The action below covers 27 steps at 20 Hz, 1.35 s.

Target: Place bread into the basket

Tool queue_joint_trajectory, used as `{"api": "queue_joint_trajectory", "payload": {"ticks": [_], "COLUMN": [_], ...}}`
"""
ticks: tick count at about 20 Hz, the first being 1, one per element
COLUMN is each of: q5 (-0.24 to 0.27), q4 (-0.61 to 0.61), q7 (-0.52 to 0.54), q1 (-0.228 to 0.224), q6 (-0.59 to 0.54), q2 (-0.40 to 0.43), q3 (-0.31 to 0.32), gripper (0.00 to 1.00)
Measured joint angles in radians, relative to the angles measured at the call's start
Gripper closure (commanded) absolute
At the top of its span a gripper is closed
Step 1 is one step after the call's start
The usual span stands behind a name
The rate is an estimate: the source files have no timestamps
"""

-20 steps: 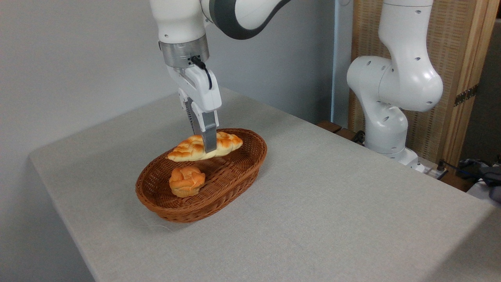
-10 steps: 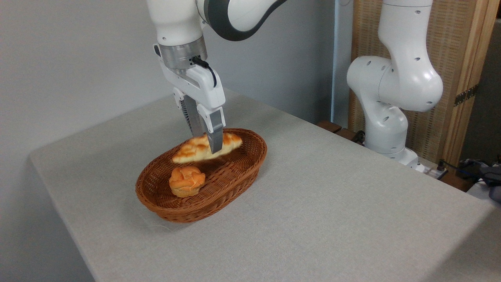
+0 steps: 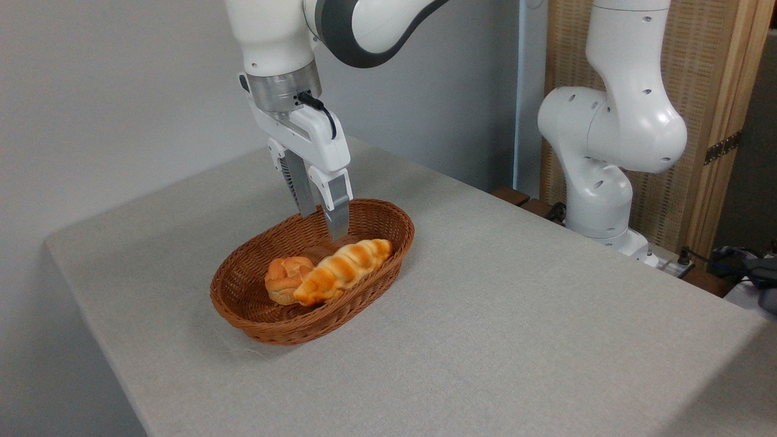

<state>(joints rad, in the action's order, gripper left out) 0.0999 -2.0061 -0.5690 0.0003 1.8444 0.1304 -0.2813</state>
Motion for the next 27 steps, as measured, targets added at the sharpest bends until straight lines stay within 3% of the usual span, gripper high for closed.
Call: {"api": "queue_joint_trajectory", "payload": {"ticks": [10,21,27], "q5": [-0.024,-0.048,-0.048], "q4": [0.059,0.095,0.096], "q7": [0.0,-0.058,-0.06], "q1": [0.017,0.022,0.021], "q6": [0.001,-0.001,-0.001], "q2": [0.009,0.016,0.016], "q3": [0.01,0.139,0.147], "gripper": [0.0,0.0,0.0]}}
